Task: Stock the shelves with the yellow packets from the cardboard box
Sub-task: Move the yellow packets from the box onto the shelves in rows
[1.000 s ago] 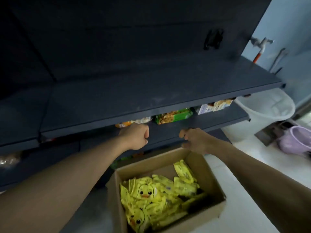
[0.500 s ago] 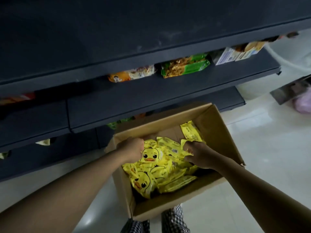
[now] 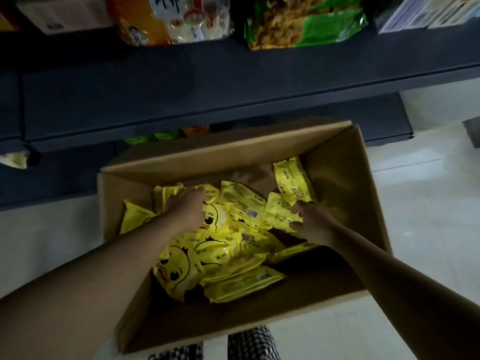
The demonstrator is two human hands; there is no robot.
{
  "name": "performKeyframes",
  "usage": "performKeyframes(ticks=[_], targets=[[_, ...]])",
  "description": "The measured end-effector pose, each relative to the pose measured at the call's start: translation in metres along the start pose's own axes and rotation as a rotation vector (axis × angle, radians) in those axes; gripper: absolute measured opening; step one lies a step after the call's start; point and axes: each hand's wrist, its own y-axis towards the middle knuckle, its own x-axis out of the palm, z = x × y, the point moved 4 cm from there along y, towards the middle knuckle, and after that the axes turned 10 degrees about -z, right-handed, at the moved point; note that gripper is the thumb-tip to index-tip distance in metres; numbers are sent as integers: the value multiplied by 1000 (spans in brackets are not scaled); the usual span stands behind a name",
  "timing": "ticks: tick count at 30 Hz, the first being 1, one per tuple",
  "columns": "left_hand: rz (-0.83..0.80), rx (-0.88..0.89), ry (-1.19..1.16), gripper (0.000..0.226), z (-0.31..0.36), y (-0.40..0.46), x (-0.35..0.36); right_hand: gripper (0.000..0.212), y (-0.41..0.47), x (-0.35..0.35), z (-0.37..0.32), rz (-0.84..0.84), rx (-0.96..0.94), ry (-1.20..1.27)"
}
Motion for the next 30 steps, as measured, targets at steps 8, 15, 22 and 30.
performKeyframes(ticks=[8, 15, 22, 30], targets=[[5, -44, 260, 60, -12, 44, 28, 46, 75, -8, 29, 227, 117, -30], [-5, 2, 398, 58, -15, 52, 19, 45, 100, 13, 27, 266, 172, -328], [-26, 58, 178, 44, -6, 41, 11, 30, 100, 9, 24, 351, 208, -516], [29, 20, -42, 53, -7, 37, 1, 41, 82, 3, 41, 299, 113, -580]])
